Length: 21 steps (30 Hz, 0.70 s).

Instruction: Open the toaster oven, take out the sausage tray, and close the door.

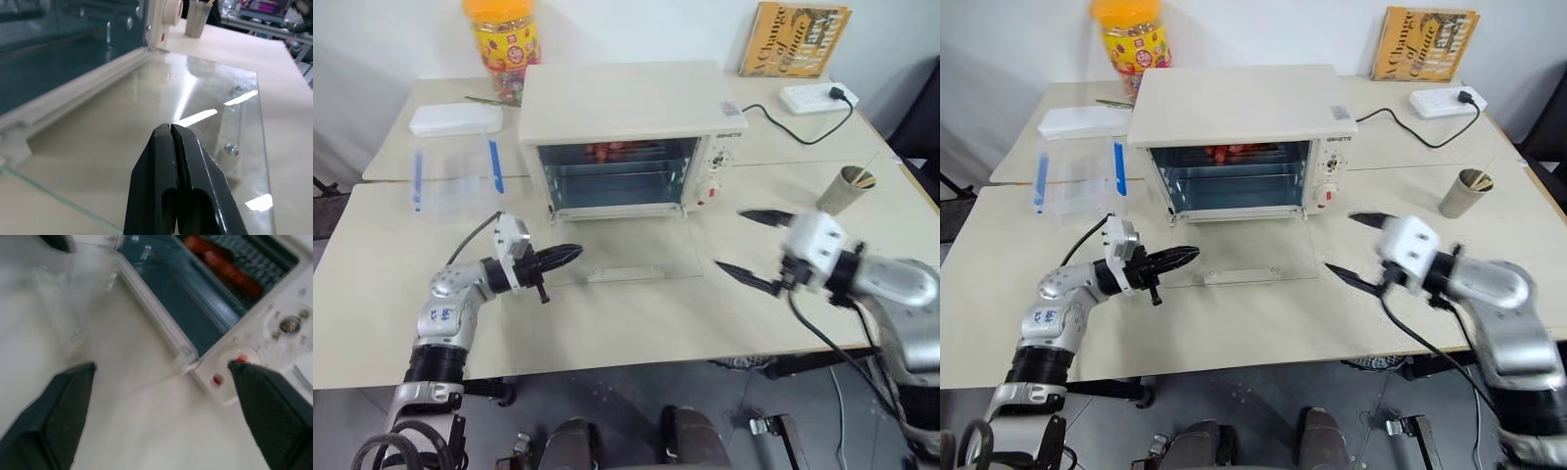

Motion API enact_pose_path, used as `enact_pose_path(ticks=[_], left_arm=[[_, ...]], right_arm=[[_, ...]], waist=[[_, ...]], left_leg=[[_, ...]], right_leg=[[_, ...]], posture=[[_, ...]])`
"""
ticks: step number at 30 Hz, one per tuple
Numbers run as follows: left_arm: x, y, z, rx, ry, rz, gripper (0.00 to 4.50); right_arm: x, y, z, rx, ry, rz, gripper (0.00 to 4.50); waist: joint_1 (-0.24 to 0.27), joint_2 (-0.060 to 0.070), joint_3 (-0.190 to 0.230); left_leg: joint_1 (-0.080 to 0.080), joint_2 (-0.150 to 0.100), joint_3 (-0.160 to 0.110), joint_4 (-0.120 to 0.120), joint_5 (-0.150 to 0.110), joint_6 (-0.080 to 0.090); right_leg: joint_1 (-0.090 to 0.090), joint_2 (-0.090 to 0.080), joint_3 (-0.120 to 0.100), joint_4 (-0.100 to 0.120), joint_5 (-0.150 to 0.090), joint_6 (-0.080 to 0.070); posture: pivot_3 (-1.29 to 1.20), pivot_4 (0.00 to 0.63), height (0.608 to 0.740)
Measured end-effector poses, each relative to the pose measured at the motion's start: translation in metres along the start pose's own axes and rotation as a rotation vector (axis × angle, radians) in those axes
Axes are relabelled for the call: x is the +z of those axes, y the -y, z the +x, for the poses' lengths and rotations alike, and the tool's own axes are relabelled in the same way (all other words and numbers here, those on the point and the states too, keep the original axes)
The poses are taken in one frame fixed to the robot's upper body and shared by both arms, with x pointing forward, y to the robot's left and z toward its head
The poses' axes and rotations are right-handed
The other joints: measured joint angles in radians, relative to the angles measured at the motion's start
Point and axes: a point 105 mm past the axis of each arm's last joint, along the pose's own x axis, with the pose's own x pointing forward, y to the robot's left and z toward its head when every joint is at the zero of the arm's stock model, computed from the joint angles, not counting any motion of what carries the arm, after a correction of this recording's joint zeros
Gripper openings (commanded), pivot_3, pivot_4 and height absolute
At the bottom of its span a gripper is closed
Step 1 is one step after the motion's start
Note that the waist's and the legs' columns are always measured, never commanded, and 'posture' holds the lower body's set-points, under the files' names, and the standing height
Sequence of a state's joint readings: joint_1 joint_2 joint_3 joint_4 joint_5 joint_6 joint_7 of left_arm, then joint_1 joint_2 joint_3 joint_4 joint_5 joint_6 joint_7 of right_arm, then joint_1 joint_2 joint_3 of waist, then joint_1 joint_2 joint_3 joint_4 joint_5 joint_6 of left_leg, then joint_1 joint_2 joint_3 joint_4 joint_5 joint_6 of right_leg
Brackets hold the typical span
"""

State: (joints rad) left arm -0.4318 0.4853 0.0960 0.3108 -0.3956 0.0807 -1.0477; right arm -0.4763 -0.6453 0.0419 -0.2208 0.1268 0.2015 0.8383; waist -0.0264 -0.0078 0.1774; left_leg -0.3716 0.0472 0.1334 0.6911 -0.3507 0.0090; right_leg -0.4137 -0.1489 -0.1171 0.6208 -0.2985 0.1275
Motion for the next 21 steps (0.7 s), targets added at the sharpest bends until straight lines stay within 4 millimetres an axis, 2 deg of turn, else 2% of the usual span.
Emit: enact_pose_path(ticks=[3,6,11,17,21], left_arm=[[0.0,0.002,-0.007,0.021,0.015,-0.002,0.04],[0.001,0.003,-0.018,0.06,0.045,-0.048,0.56],[0.017,0.01,-0.033,0.118,0.104,-0.051,1.99],[0.036,0.013,-0.049,0.193,0.161,-0.035,3.75],[0.042,0.014,-0.051,0.199,0.174,-0.038,3.75]], right_arm=[[0.004,-0.002,0.034,-0.022,-0.018,-0.033,4.5],[-0.001,-0.002,0.063,-0.063,-0.049,-0.11,4.5],[-0.009,0.017,0.102,-0.207,-0.14,-0.328,4.5],[-0.006,0.035,0.131,-0.355,-0.167,-0.491,4.5],[0.007,0.042,0.144,-0.396,-0.134,-0.55,4.5]], waist=[[0.005,0.0,0.0],[0.001,0.0,0.0],[-0.013,0.0,0.0],[-0.03,0.0,0.0],[-0.032,0.0,0.0]], left_leg=[[-0.001,0.0,-0.002,0.0,0.0,0.0],[-0.003,-0.001,-0.002,0.001,-0.001,0.001],[-0.003,0.001,-0.003,0.001,-0.001,0.001],[-0.003,0.0,-0.01,0.0,-0.001,0.0],[-0.003,0.0,-0.011,-0.001,-0.001,0.0]], right_leg=[[0.0,-0.001,-0.003,0.0,0.0,0.0],[0.0,-0.002,-0.003,0.0,0.0,0.0],[0.0,-0.001,-0.004,0.0,0.0,0.0],[0.0,-0.002,-0.005,0.001,-0.001,-0.001],[0.0,-0.002,-0.005,0.001,-0.001,-0.001]], posture=[[0.0,0.15,0.74],[0.0,0.15,0.74],[0.0,0.15,0.74],[0.0,0.15,0.74],[0.0,0.15,0.74]])
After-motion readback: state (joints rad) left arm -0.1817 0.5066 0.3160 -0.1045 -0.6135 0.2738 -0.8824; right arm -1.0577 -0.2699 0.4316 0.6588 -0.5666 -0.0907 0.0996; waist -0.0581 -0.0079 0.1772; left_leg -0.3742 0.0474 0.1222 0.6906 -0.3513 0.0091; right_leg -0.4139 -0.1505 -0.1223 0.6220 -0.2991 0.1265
